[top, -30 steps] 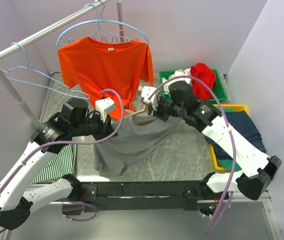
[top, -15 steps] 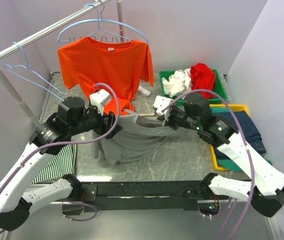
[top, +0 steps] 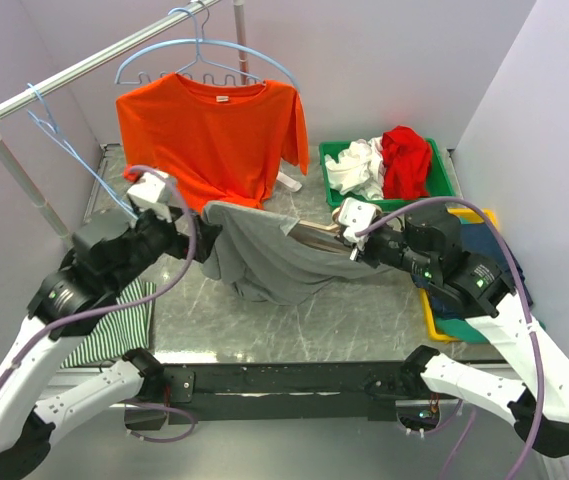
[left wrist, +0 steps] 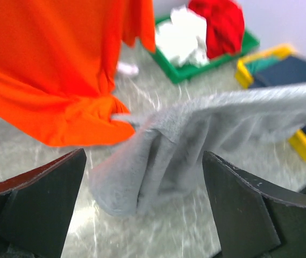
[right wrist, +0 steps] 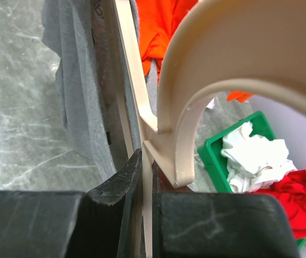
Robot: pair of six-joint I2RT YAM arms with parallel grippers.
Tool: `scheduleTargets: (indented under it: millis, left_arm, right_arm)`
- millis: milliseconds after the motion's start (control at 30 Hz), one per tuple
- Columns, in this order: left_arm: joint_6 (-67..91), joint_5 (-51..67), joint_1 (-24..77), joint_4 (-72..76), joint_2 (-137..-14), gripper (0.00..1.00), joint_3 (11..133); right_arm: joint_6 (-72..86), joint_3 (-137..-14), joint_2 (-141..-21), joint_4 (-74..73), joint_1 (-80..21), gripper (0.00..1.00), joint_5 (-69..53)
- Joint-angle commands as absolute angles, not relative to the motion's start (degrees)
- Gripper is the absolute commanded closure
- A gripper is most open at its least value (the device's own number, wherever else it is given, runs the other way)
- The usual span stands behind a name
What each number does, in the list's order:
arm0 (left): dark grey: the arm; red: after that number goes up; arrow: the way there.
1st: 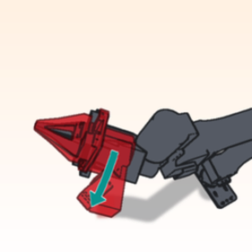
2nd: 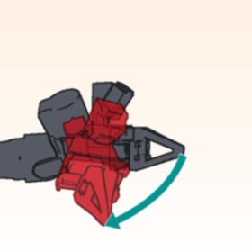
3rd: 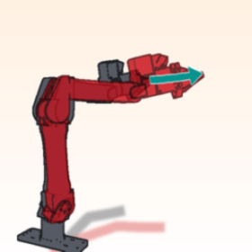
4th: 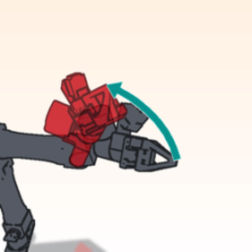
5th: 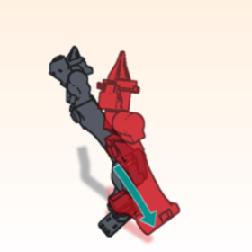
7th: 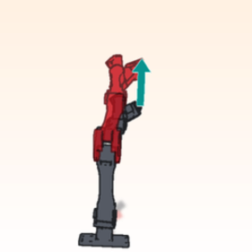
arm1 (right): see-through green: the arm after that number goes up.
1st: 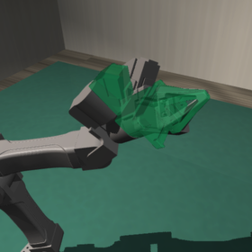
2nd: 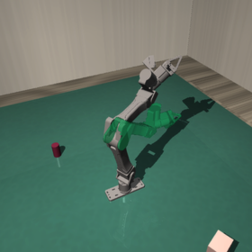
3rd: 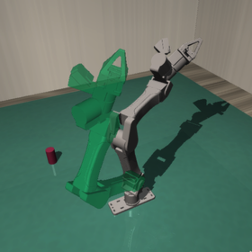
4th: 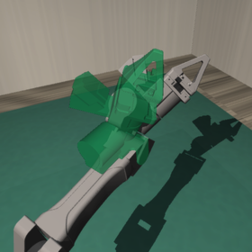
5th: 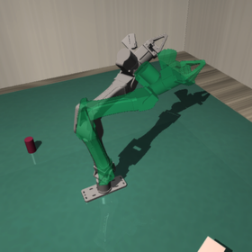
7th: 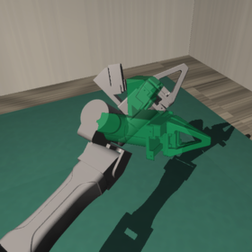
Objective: Remove the t-shirt from the hanger
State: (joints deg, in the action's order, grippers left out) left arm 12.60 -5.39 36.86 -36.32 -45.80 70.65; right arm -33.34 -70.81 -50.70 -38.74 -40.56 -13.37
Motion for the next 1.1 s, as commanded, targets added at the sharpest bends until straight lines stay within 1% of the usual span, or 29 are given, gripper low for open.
scheduleTargets:
  millis: [0,267,433,533,567,633,667,733,767,833,867,933,1000,1033,1067]
  left_arm:
    - [13.0,-9.9,37.1,-29.7,-43.2,0.05,69.0]
    - [11.3,-4.0,37.1,-31.0,-46.8,0.12,68.9]
    - [11.0,-0.5,37.2,-31.6,-48.8,0.14,69.3]
    - [10.5,0.5,37.1,-31.2,-48.7,0.21,69.4]
    - [10.5,0.6,37.1,-31.2,-48.6,0.27,69.5]
    - [10.2,0.4,37.0,-31.5,-48.7,0.35,69.7]
    - [10.3,0.2,37.1,-31.8,-48.8,0.48,69.7]
    - [10.5,0.2,37.1,-31.7,-48.6,0.59,69.6]
    - [10.5,0.2,37.1,-31.9,-48.4,0.7,69.7]
    - [10.5,-3.7,37.1,-32.0,-48.1,0.83,69.9]
    - [11.0,-4.8,37.1,-31.9,-47.8,0.98,70.0]
    - [11.5,-6.8,37.1,-31.1,-46.8,0.99,70.0]
    - [12.7,-12.5,37.2,-30.6,-45.7,0.99,70.6]
    - [13.1,-15.7,37.2,-30.4,-45.4,0.99,70.9]
    - [14.1,-22.1,37.1,-30.3,-45.0,0.99,71.8]
  right_arm:
    - [-33.2,-73.2,-50.1,-37.3,-40.3,1.0,-15.4]
    - [-33.0,-73.4,-49.8,-37.4,-40.3,1.0,-15.7]
    - [-32.5,-72.1,-48.2,-33.4,-40.3,1.0,-12.7]
    - [-32.6,-70.9,-46.6,-31.9,-40.3,1.0,-12.6]
    - [-32.4,-70.7,-45.9,-31.6,-40.3,1.0,-12.7]
    - [-32.5,-70.1,-45.4,-30.9,-40.3,1.0,-12.9]
    - [-32.4,-69.9,-45.1,-30.8,-40.3,1.0,-12.7]
    - [-32.4,-69.5,-44.9,-30.7,-40.3,1.0,-12.7]
    - [-32.3,-69.4,-44.9,-30.7,-40.3,1.0,-12.6]
    - [-32.0,-69.7,-45.3,-31.1,-40.3,1.0,-12.5]
    - [-31.6,-69.8,-45.8,-31.5,-40.3,1.0,-12.6]
    - [-31.4,-70.0,-46.3,-32.4,-40.3,1.0,-12.8]
    - [-31.2,-70.3,-47.6,-34.7,-40.3,1.0,-13.7]
    - [-31.0,-70.5,-48.9,-35.7,-40.3,1.0,-13.6]
    - [-30.4,-71.1,-49.6,-36.5,-40.3,1.0,-13.1]
